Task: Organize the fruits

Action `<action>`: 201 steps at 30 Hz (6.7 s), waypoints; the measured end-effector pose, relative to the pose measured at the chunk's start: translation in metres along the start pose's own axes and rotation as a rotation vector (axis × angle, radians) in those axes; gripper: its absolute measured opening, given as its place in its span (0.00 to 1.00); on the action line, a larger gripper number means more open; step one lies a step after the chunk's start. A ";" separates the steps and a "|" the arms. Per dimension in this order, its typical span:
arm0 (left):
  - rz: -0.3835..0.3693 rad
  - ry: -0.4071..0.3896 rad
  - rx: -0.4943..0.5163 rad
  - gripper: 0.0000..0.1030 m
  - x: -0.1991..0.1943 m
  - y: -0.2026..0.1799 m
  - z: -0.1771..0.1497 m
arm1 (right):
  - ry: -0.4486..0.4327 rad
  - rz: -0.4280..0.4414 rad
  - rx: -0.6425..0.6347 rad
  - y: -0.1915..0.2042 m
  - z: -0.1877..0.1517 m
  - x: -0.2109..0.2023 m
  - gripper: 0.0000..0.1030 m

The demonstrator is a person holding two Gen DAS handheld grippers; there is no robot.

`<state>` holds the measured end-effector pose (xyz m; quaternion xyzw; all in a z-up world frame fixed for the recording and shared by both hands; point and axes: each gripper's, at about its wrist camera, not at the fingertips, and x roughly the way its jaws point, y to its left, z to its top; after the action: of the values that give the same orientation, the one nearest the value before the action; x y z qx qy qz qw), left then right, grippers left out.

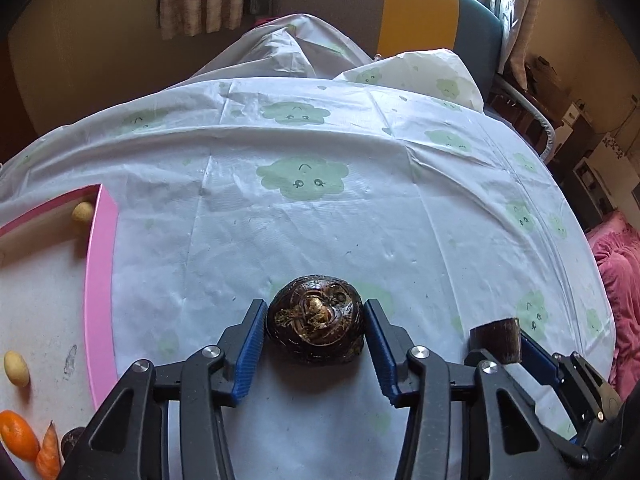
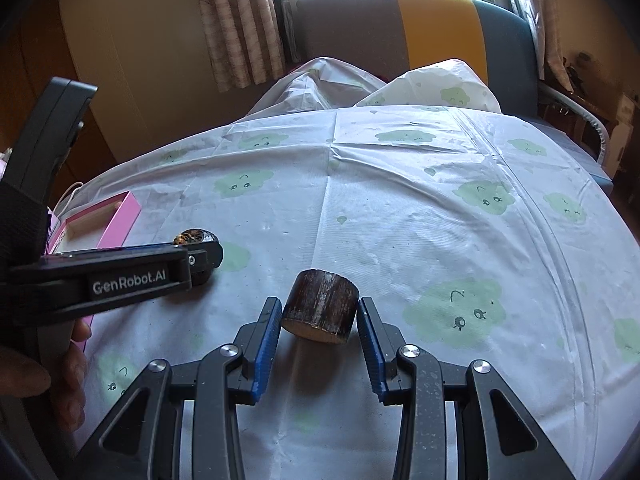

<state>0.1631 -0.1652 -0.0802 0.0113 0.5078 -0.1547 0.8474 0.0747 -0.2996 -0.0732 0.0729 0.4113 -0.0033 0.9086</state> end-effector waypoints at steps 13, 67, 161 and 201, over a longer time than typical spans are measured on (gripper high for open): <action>0.020 -0.041 0.017 0.48 -0.043 0.002 -0.034 | 0.009 -0.031 -0.004 0.004 -0.005 -0.007 0.37; 0.214 -0.250 -0.266 0.57 -0.162 0.157 -0.114 | 0.026 0.027 -0.153 0.093 -0.021 -0.043 0.36; 0.480 -0.425 -0.322 0.69 -0.228 0.159 -0.155 | -0.146 0.135 -0.305 0.212 -0.045 -0.087 1.00; 0.487 -0.443 -0.296 0.52 -0.235 0.156 -0.158 | -0.139 0.127 -0.322 0.213 -0.048 -0.086 1.00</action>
<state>-0.0320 0.0705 0.0252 -0.0245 0.3112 0.1281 0.9413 -0.0039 -0.0873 -0.0125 -0.0482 0.3373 0.1150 0.9331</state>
